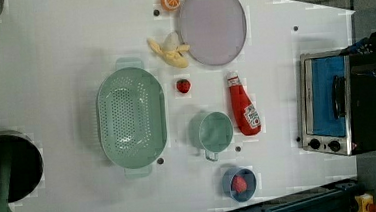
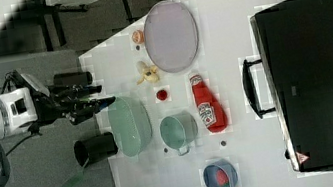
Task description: Pick ketchup from table and place on oven.
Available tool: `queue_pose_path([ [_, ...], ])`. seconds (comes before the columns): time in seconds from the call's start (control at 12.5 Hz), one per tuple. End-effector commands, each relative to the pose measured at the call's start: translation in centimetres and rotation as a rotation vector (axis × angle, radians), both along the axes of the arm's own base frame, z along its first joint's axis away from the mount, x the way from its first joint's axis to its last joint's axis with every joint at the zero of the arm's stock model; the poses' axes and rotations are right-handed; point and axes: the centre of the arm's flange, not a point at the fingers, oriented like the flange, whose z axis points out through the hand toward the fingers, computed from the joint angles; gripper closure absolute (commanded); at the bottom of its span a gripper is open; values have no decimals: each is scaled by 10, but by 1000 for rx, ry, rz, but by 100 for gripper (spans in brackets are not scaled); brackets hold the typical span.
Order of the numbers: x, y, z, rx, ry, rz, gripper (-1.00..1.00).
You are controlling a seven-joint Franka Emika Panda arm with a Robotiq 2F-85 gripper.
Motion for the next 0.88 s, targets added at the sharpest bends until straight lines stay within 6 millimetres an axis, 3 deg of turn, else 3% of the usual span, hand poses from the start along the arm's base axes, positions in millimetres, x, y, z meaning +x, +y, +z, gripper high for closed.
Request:
queue_pose_path([
  [0.08, -150, -5, 84, 27, -4, -155, -60],
  [0.24, -149, -3, 76, 25, 8, -152, -99],
  [0.4, -146, 0, 50, 20, 61, -138, -100],
  [0.64, -134, 2, -11, 22, 116, -22, -100],
  [0.88, -119, 1, -84, 30, 130, 107, -100],
])
